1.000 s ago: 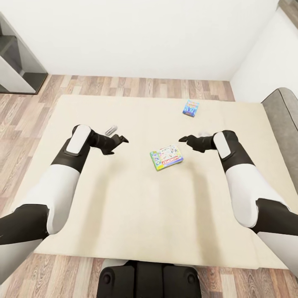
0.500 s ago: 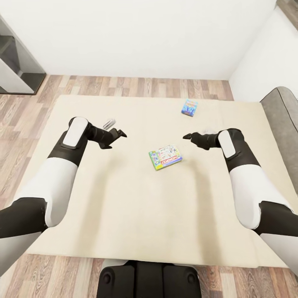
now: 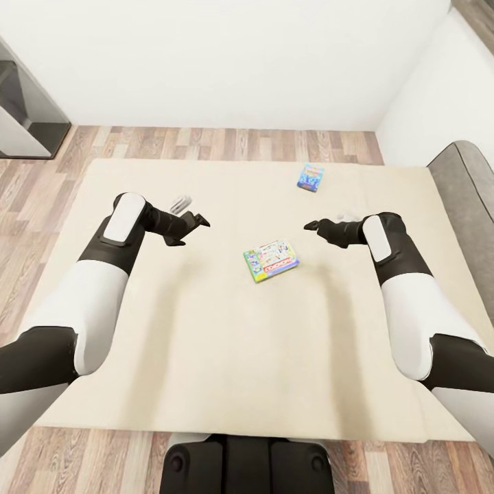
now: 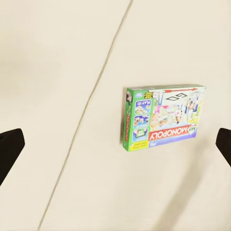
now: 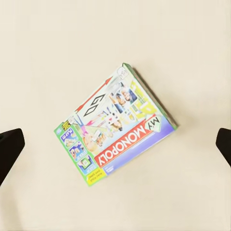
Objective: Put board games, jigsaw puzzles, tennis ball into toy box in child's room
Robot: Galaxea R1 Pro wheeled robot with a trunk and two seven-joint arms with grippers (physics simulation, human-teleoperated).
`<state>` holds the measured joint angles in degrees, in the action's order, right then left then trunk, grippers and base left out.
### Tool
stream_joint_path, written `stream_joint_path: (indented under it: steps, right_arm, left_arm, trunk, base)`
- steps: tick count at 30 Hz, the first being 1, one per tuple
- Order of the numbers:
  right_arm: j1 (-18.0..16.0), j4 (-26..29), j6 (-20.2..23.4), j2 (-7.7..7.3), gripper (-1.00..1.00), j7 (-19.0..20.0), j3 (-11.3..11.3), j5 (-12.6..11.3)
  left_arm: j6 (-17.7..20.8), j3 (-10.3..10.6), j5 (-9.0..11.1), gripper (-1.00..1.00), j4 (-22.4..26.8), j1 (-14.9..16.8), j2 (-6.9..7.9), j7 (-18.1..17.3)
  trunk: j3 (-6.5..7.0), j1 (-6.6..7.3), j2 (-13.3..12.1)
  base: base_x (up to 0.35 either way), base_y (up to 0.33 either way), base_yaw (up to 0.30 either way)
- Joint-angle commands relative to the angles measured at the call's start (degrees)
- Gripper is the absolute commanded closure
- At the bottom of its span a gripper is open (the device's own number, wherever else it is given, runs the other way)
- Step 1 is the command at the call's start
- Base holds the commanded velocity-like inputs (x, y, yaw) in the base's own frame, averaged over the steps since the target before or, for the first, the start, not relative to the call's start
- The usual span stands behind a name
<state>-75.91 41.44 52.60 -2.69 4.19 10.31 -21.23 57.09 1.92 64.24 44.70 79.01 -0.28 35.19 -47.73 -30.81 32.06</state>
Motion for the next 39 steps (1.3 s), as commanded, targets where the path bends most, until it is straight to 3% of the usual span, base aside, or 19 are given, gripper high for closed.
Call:
stream_joint_path:
  steps: [1,39]
  right_arm:
    - [-0.03,0.03,0.28,0.03,-1.0,0.45,0.21,0.41]
    - [0.03,0.02,0.48,-0.19,-1.0,0.55,0.91,0.16]
  left_arm:
    - [0.03,0.1,0.58,-1.0,0.04,0.02,-0.01,0.55]
    - [0.03,0.32,0.7,-1.0,0.04,0.0,-0.21,0.64]
  trunk:
    - [-0.24,-0.24,0.48]
    - [-7.06,-8.59,15.72]
  base:
    - [0.0,0.0,-0.007]
    - [0.0,0.0,-0.001]
